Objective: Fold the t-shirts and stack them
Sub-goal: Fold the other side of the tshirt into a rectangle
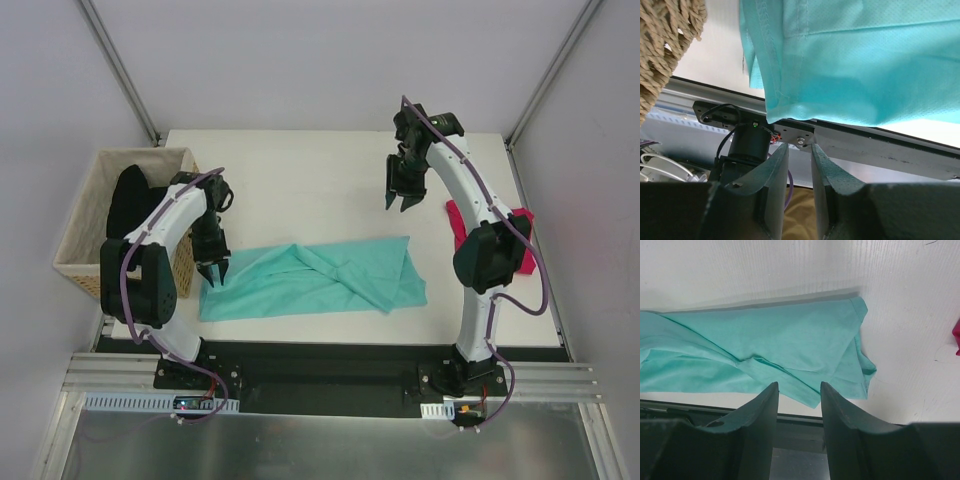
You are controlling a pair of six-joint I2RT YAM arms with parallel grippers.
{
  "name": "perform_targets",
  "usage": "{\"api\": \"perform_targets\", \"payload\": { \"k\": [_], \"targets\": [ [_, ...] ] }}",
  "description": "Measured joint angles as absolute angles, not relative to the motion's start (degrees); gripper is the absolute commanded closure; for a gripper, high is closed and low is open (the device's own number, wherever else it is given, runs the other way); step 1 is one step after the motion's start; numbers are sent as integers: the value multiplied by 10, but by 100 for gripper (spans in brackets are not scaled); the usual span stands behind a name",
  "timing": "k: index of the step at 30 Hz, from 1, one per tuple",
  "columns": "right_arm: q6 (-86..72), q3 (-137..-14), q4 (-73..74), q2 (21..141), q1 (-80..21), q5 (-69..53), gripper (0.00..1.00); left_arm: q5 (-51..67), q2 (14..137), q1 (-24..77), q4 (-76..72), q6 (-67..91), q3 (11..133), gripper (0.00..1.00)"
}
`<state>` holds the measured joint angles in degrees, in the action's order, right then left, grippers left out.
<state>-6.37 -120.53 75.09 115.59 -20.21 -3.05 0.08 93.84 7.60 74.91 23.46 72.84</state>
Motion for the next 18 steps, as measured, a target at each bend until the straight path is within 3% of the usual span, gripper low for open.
{"api": "perform_targets", "payload": {
  "k": [9,18],
  "targets": [
    [-65,-1205,750,1162,-199,-40,58,15,923,87,755,249,718,81],
    [-58,-1189,731,1175,-204,-50,58,32,947,93,752,252,836,78]
  ]
}}
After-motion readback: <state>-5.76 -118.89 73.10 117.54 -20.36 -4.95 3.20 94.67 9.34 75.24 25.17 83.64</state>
